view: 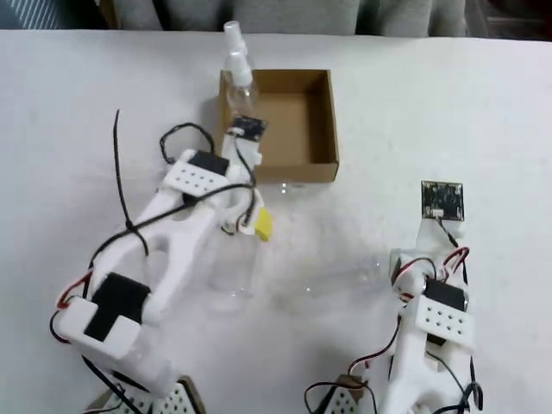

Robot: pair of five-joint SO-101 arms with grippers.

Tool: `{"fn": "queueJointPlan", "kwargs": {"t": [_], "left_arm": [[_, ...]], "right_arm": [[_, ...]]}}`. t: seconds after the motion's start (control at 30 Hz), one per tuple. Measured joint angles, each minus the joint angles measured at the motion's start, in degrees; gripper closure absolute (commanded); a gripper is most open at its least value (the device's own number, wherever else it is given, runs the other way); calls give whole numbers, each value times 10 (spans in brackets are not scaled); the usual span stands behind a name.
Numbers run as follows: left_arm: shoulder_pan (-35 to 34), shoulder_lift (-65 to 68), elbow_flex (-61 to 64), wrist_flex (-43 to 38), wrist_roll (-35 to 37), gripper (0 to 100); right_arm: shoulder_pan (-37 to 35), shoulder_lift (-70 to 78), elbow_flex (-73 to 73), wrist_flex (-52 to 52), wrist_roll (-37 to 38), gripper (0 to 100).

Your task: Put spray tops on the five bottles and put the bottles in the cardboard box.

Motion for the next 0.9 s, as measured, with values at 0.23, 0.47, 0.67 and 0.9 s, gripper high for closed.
{"fn": "queueJointPlan", "kwargs": {"t": [0.23, 0.47, 0.67, 0.9], "left_arm": [[0, 0, 0, 0, -18, 691], [7, 0, 0, -34, -19, 691], [12, 6, 0, -47, -20, 691], [12, 66, -11, -48, -4, 691]], "right_arm": [[1, 0, 0, 0, 0, 983], [1, 0, 0, 0, 0, 983], [0, 0, 0, 0, 0, 983], [1, 0, 0, 0, 0, 983]]}}
